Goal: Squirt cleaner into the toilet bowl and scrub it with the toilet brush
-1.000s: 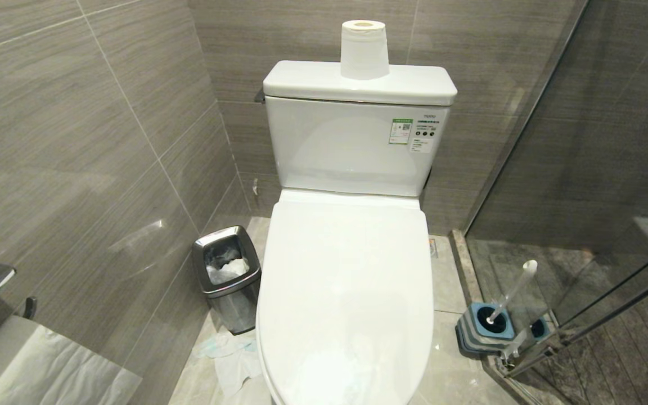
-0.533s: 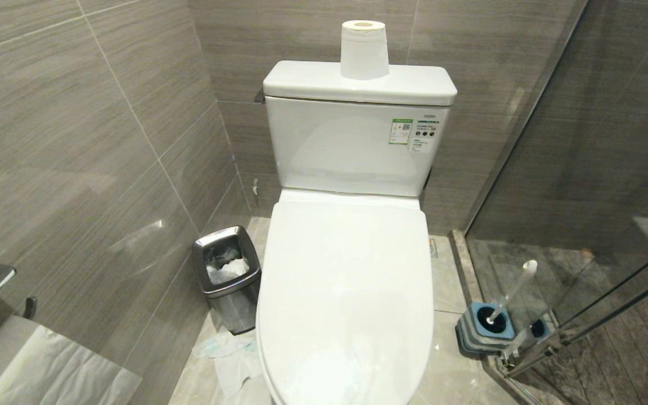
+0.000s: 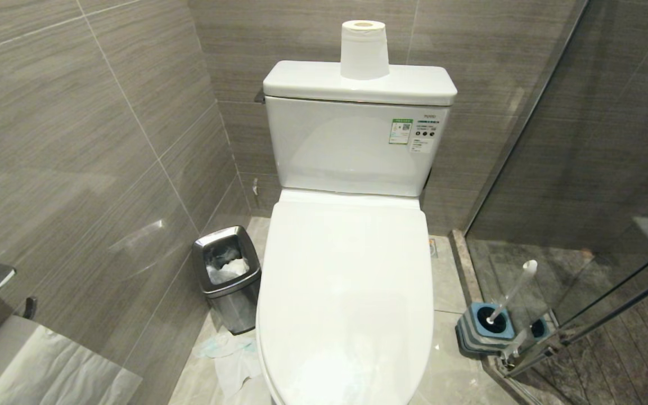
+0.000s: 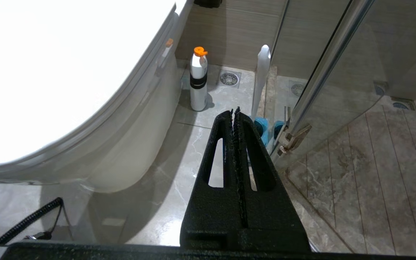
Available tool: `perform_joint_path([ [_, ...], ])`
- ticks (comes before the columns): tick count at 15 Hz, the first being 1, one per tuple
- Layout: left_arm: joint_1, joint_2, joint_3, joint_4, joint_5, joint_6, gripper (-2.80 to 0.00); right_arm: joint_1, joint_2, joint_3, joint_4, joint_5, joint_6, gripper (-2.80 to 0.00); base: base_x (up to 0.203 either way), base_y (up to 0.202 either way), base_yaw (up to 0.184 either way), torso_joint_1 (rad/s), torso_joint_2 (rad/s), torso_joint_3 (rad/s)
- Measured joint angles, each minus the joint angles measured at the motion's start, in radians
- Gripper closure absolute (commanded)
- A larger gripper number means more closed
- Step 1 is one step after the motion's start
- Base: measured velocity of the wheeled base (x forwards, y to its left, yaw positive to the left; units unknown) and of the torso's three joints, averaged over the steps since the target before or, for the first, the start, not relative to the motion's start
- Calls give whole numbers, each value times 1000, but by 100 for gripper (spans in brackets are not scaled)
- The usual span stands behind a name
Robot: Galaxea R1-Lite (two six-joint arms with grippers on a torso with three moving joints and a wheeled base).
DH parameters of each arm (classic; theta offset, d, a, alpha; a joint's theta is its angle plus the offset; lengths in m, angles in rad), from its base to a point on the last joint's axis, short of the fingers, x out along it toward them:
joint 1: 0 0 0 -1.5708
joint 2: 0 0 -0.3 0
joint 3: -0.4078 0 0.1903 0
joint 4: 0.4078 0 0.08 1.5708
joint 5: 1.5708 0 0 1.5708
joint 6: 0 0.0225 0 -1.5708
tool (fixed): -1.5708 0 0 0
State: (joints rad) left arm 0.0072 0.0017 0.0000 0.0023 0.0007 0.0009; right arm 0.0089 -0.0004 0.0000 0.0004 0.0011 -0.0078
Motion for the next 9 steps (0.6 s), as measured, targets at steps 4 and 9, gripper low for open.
perform_joint_path([
  [4, 0, 0, 0, -1, 1, -1, 0, 0, 0, 0, 0, -1, 6, 0, 0, 0, 0, 0, 0, 0],
  [9, 0, 0, 0, -1, 1, 0, 0, 0, 0, 0, 0, -1, 7, 0, 0, 0, 0, 0, 0, 0],
])
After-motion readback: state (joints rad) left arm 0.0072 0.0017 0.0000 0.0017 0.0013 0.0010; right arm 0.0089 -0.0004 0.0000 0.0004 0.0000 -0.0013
